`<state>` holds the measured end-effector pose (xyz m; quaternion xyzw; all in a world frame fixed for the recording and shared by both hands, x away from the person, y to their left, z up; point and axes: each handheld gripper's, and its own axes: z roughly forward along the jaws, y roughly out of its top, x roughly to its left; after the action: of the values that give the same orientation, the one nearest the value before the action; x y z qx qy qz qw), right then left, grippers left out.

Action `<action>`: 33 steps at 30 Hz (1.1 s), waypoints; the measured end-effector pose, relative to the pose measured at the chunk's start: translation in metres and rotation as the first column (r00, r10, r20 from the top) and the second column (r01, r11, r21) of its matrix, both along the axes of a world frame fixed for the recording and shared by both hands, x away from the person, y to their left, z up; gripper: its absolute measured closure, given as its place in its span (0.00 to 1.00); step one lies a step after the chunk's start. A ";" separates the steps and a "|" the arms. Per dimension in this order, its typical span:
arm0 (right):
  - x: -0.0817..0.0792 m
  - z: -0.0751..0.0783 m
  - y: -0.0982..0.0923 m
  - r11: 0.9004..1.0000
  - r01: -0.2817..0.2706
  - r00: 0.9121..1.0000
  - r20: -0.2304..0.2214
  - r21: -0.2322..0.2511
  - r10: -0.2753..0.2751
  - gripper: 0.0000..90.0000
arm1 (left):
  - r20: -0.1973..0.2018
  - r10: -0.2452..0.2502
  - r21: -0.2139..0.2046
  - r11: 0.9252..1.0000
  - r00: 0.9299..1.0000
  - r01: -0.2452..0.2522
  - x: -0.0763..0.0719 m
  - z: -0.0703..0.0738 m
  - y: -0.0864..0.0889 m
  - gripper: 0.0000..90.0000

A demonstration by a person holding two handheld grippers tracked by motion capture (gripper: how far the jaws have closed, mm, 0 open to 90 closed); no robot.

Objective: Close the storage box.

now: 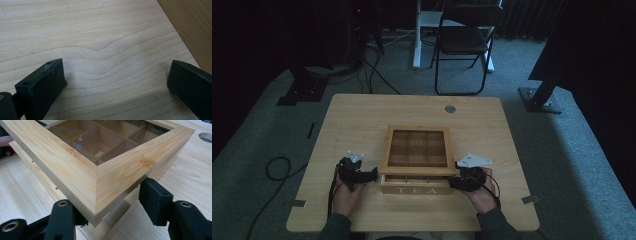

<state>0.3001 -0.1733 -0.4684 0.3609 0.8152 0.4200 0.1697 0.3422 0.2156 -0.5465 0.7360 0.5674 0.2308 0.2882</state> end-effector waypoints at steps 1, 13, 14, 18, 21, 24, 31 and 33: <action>0.000 0.000 0.000 1.000 0.000 1.000 -0.001 -0.001 0.000 0.50 | 0.000 0.000 0.000 1.000 1.000 0.000 0.000 0.000 0.000 0.02; -0.002 -0.005 0.000 1.000 -0.006 1.000 -0.031 -0.015 0.006 0.49 | -0.001 -0.001 0.002 1.000 1.000 0.001 0.000 0.000 0.000 0.02; -0.003 -0.006 0.000 1.000 -0.009 1.000 -0.030 -0.025 0.008 0.49 | -0.001 -0.001 0.002 1.000 1.000 0.001 0.000 0.000 0.000 0.02; -0.005 -0.007 0.000 0.999 -0.013 1.000 -0.028 -0.033 0.012 0.48 | -0.001 -0.001 0.002 1.000 1.000 0.001 0.000 0.000 0.000 0.02; -0.006 -0.007 0.000 0.999 -0.013 1.000 -0.029 -0.033 0.012 0.47 | -0.002 -0.001 0.002 1.000 1.000 0.001 0.000 0.000 0.000 0.02; -0.011 -0.006 0.000 0.999 -0.035 0.999 -0.029 -0.034 0.034 0.45 | -0.002 -0.001 0.002 1.000 1.000 0.001 0.000 0.000 0.000 0.02; -0.017 -0.009 0.001 0.997 -0.057 0.998 -0.029 -0.061 0.055 0.44 | -0.001 -0.001 0.002 1.000 1.000 0.001 0.000 0.000 0.000 0.02; -0.019 -0.009 0.000 0.996 -0.055 0.998 -0.029 -0.064 0.053 0.44 | -0.001 -0.001 0.002 1.000 1.000 0.001 0.000 0.000 0.000 0.02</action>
<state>0.2814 -0.1730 -0.4772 0.3387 0.8400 0.3928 0.1590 0.3422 0.2158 -0.5464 0.7368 0.5669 0.2307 0.2874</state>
